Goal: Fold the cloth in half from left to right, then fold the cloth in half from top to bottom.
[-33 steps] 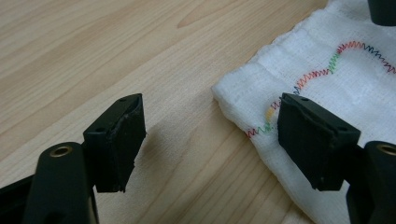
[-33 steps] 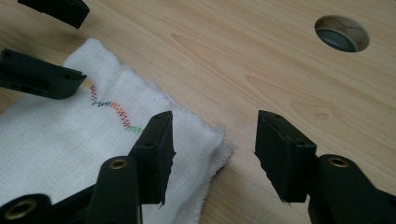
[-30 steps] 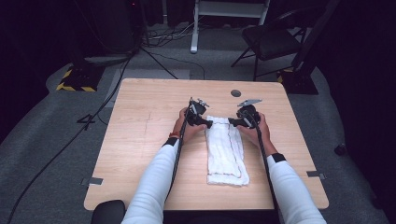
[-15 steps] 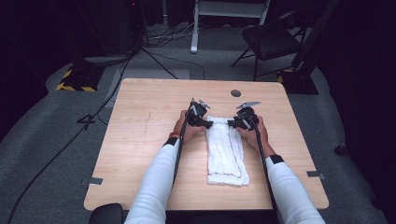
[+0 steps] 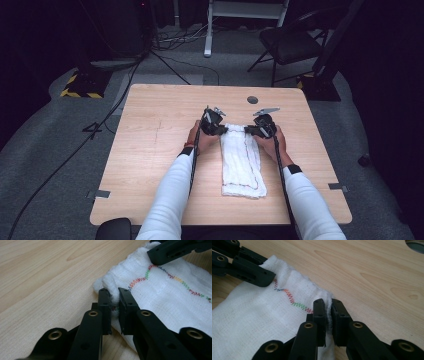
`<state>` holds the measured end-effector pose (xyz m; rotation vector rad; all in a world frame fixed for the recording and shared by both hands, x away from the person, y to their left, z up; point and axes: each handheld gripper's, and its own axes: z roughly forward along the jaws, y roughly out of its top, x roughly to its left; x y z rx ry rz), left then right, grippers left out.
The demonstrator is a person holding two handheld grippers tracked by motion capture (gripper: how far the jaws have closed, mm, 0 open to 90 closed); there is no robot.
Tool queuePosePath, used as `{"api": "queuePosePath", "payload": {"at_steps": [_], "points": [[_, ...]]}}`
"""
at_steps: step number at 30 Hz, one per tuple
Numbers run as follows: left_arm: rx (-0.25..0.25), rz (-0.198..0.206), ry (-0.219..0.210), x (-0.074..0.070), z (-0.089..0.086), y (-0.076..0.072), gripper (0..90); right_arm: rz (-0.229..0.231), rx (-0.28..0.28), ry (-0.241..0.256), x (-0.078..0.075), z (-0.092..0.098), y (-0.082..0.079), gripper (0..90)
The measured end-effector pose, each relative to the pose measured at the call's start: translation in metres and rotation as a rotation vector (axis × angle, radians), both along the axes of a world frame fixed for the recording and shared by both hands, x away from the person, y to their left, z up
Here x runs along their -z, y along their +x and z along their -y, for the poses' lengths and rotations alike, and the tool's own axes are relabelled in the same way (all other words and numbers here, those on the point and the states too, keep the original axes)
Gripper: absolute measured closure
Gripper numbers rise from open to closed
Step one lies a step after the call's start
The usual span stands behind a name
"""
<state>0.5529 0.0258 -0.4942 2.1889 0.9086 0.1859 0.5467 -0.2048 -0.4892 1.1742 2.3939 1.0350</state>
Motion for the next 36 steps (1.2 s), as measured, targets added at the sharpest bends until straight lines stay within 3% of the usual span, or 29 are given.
{"api": "queuePosePath", "payload": {"at_steps": [6, 10, 13, 18, 26, 36], "points": [[-0.024, 0.037, 0.009, -0.008, 0.0, 0.006, 83.2, 0.047, 0.007, -0.017, -0.011, -0.002, 0.003, 83.9], [-0.043, 0.069, -0.011, -0.019, -0.003, 0.009, 83.3, 0.104, 0.012, -0.021, -0.024, -0.005, 0.004, 84.0], [-0.044, 0.104, 0.01, -0.029, -0.004, 0.01, 83.4, 0.131, 0.006, -0.025, -0.032, -0.008, 0.005, 84.0], [-0.048, 0.127, 0.023, -0.038, -0.005, 0.012, 83.5, 0.17, 0.005, -0.021, -0.041, -0.011, 0.004, 84.2], [-0.052, 0.159, 0.017, -0.051, -0.007, 0.007, 83.5, 0.198, -0.006, -0.008, -0.053, -0.011, 0.0, 84.4], [-0.05, 0.229, 0.052, -0.064, -0.003, 0.005, 83.7, 0.23, -0.016, 0.008, -0.063, -0.009, -0.005, 84.4]]}}
